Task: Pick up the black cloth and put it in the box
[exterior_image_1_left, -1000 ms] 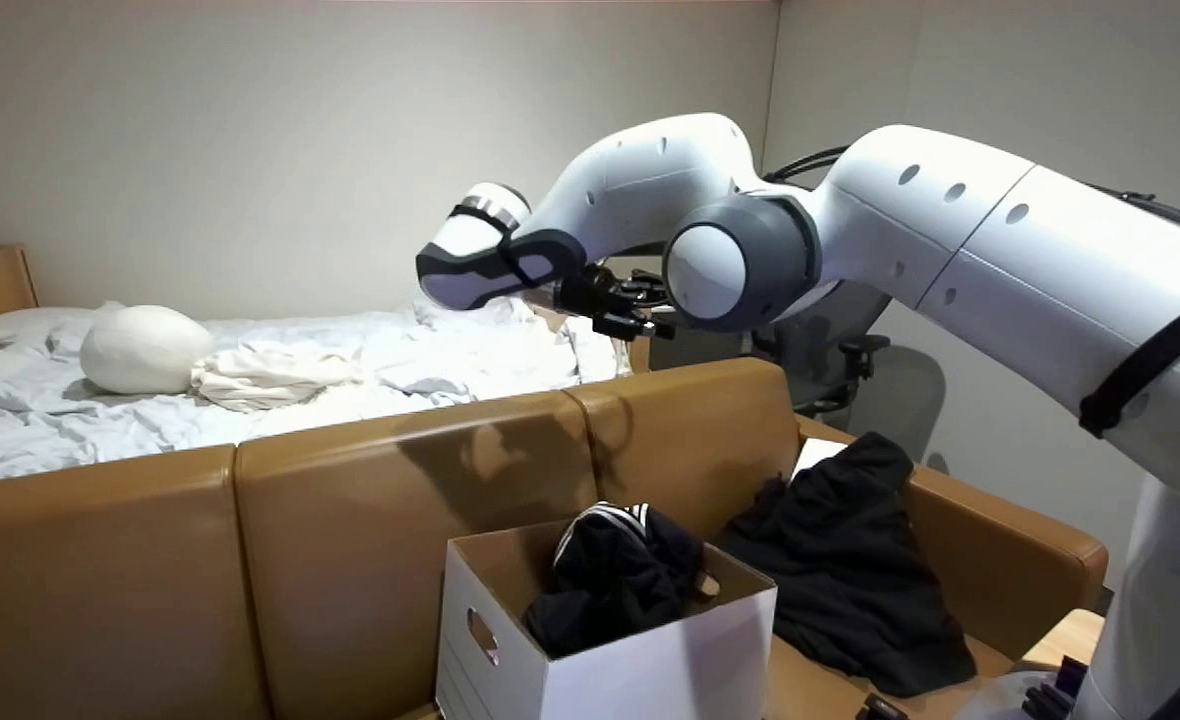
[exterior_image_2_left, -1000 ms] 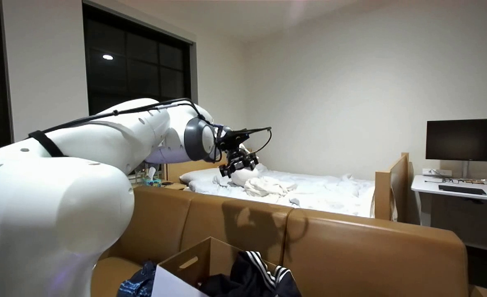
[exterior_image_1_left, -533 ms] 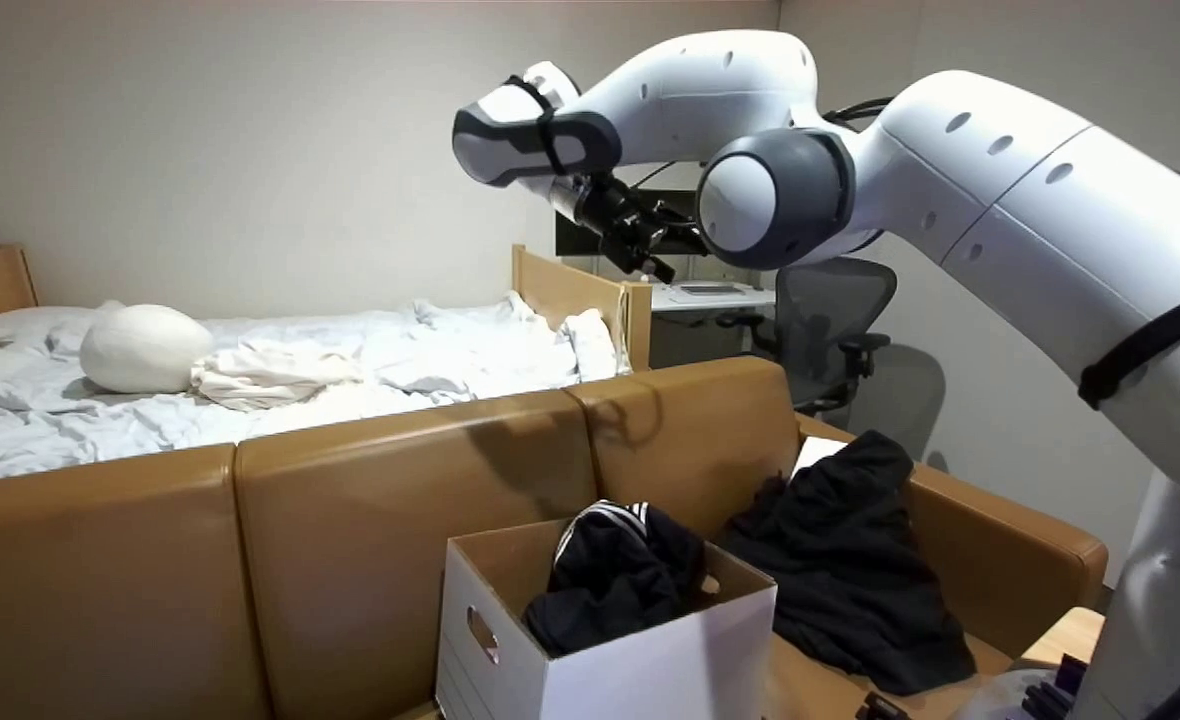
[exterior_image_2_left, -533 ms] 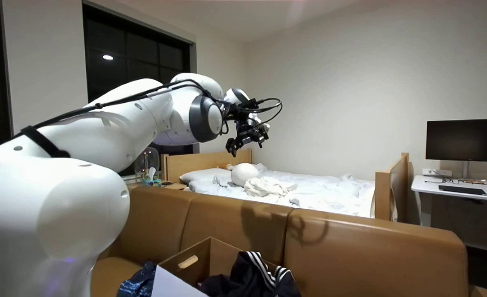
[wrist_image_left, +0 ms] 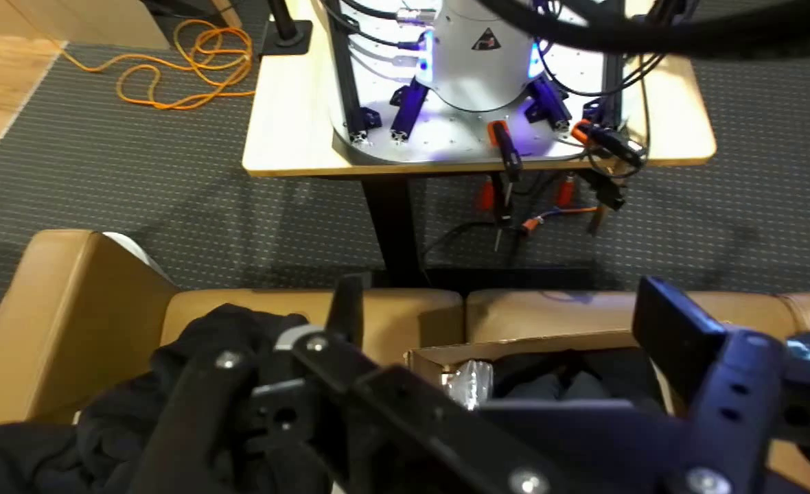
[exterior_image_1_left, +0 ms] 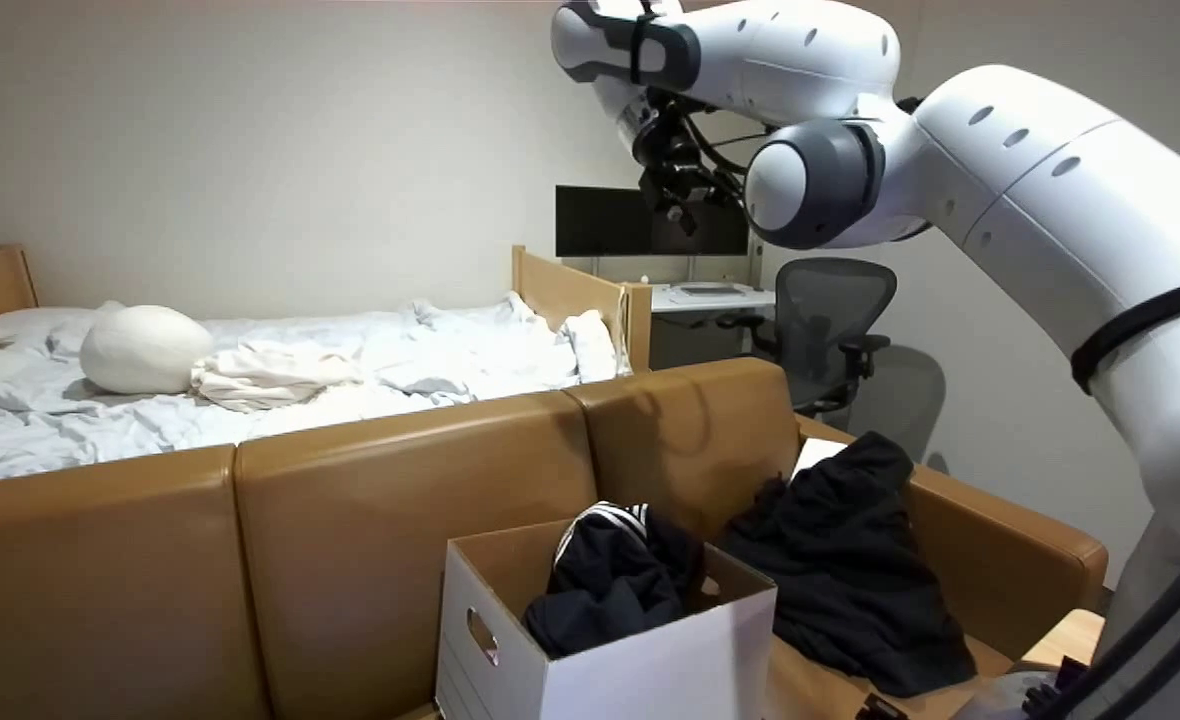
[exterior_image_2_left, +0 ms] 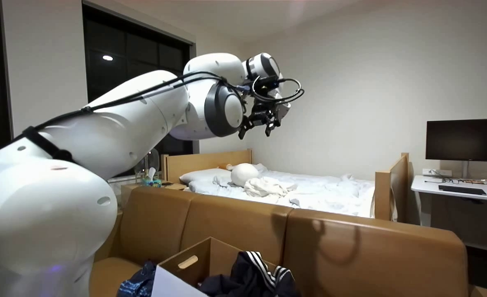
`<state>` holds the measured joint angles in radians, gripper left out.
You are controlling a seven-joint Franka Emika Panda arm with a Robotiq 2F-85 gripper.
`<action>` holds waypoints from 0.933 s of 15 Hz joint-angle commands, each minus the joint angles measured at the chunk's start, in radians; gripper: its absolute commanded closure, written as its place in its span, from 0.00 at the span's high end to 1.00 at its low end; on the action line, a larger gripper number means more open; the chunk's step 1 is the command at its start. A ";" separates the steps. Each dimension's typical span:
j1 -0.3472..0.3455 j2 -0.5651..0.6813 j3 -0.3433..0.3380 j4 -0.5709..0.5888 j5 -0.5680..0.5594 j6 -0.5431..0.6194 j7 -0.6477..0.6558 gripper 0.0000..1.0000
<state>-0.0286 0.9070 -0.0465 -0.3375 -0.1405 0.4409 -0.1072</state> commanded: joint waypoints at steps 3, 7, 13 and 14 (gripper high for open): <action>-0.211 -0.093 0.069 -0.028 0.319 0.005 0.213 1.00; -0.364 -0.094 0.106 -0.005 0.582 0.024 0.381 1.00; -0.466 -0.080 0.100 -0.008 0.707 0.073 0.396 1.00; -0.476 -0.077 0.104 -0.008 0.711 0.074 0.396 1.00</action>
<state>-0.5043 0.8298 0.0573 -0.3451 0.5701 0.5153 0.2884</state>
